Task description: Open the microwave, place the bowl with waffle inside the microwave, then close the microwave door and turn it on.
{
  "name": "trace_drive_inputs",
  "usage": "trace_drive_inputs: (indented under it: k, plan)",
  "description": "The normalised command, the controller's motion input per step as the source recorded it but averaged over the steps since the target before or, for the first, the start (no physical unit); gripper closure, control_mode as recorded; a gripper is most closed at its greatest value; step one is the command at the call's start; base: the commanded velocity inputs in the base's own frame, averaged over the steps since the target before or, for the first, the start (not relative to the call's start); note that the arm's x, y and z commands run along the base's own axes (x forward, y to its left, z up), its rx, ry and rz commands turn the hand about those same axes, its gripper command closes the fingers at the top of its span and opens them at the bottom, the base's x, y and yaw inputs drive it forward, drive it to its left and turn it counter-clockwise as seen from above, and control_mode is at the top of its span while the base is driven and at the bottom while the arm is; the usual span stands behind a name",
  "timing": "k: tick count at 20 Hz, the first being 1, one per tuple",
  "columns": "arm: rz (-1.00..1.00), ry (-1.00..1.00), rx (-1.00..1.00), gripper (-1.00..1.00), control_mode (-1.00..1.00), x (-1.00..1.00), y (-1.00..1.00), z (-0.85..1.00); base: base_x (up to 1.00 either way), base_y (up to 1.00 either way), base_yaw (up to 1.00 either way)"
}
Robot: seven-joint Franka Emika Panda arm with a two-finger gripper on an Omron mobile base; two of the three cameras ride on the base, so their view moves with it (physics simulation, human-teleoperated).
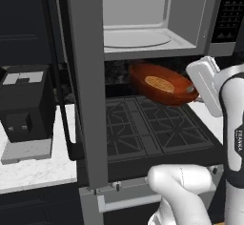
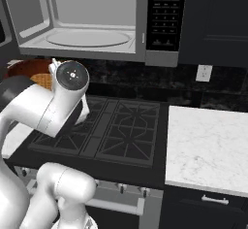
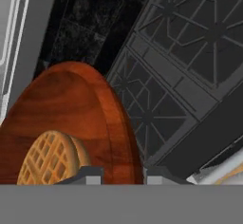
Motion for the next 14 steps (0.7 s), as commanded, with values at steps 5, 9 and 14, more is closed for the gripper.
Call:
trace_drive_inputs:
  k: [5, 9, 14]
  plan:
    - [0.01, -0.12, 0.00, 1.00, -1.00, 0.32, 0.48, 0.32, 0.00, 0.00, 0.00]
    - [0.00, -0.13, 0.00, 1.00, -1.00, 0.26, 0.50, 0.35, 0.00, 0.00, 0.00]
    - [-0.13, -0.15, 0.00, 1.00, -1.00, 0.18, 0.07, 0.10, 0.00, 0.00, 0.00]
